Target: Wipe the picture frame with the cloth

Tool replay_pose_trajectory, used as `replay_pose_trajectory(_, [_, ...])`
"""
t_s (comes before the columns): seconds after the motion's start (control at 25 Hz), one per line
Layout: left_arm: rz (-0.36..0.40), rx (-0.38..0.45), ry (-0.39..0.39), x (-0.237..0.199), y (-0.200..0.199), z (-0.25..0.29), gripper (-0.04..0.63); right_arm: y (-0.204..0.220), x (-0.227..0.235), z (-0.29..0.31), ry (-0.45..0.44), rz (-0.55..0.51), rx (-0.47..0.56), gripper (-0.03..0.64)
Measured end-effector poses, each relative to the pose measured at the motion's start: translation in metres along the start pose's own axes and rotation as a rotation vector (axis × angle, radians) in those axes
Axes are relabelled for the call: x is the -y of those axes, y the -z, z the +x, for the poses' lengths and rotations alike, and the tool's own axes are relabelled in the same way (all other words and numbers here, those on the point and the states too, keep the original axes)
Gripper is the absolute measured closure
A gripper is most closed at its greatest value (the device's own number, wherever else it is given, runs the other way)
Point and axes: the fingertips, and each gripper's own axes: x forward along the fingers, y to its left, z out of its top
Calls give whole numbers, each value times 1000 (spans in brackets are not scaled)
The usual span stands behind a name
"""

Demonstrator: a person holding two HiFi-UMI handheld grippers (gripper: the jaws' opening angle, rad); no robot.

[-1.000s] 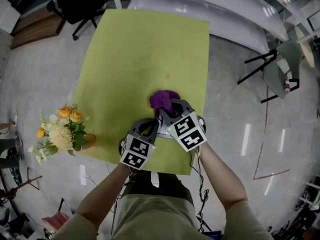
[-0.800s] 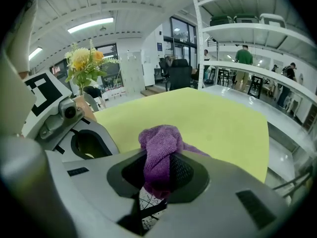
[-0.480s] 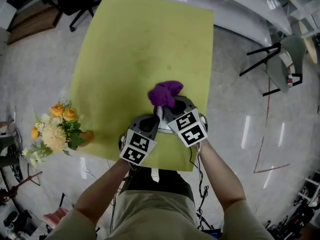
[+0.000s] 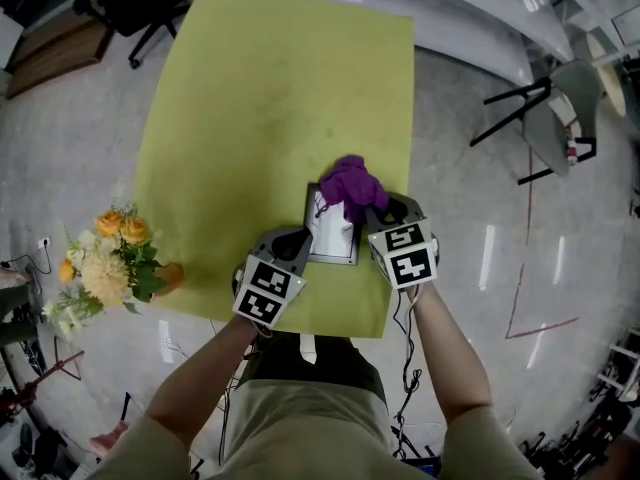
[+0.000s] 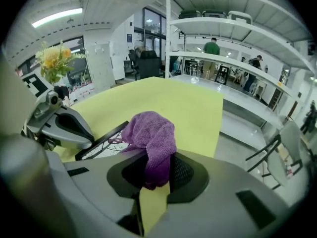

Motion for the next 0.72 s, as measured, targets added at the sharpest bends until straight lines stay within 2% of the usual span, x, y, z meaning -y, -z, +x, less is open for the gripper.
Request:
replay_pose_trajectory(0.08, [-4, -1, 8, 0, 0, 0, 588, -9, -5, -11, -42, 40, 45, 536])
replay_pose_trajectory(0.2, [-11, 2, 18, 0, 0, 1, 588, -29, -34, -24, -166, 59, 110, 537])
replay_pose_trajectory(0.32, [-23, 7, 28, 0, 0, 0, 588, -41, -74, -23, -319, 44, 133, 535])
replay_pose_trajectory(0.4, [-26, 4, 36, 0, -1, 0, 588, -43, -93, -16, -383, 55, 127, 535])
replay_pose_trajectory(0.52, [-14, -2, 44, 1, -2, 1, 588, -34, -110, 0, -391, 20, 79, 535])
replay_pose_trajectory(0.72, [28, 4, 36, 2, -1, 0, 588, -9, -111, 14, -372, 77, 6, 537])
